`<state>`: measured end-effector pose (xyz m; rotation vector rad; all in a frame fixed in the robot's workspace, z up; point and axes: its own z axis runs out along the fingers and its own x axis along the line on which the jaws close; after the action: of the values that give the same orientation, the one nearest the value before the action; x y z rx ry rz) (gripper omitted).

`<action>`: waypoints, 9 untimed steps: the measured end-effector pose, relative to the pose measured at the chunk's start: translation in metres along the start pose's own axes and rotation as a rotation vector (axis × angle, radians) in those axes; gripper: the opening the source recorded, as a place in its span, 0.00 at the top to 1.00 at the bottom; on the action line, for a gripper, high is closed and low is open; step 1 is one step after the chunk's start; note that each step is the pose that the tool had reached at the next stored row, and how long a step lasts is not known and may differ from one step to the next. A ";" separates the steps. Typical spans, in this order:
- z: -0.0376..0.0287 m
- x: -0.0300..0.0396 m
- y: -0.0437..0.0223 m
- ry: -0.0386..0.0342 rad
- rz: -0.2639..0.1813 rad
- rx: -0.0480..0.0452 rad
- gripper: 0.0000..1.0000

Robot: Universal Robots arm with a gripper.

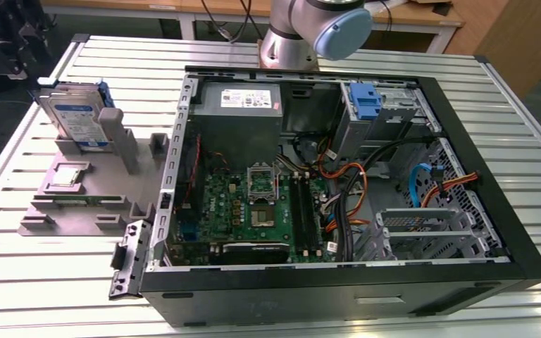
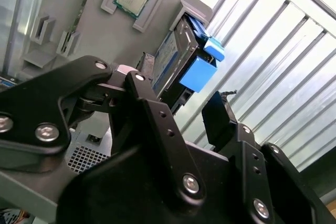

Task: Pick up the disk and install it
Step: 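Pick up the disk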

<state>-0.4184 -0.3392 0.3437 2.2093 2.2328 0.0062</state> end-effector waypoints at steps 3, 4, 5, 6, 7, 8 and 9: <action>0.0016 0.0003 -0.0008 -0.0178 0.000 -0.0108 0.36; 0.0023 0.0004 -0.0015 -0.0209 0.000 -0.0162 0.36; 0.0031 0.0004 -0.0027 -0.0214 0.000 -0.0230 0.36; 0.0048 0.0009 -0.0044 -0.0215 0.000 -0.0277 0.36; 0.0065 0.0013 -0.0053 -0.0214 0.000 -0.0303 0.36; 0.0076 0.0016 -0.0058 -0.0214 0.000 -0.0309 0.36; 0.0079 0.0021 -0.0058 -0.0216 0.000 -0.0306 0.36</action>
<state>-0.4243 -0.3371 0.3359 2.1835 2.2065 0.0163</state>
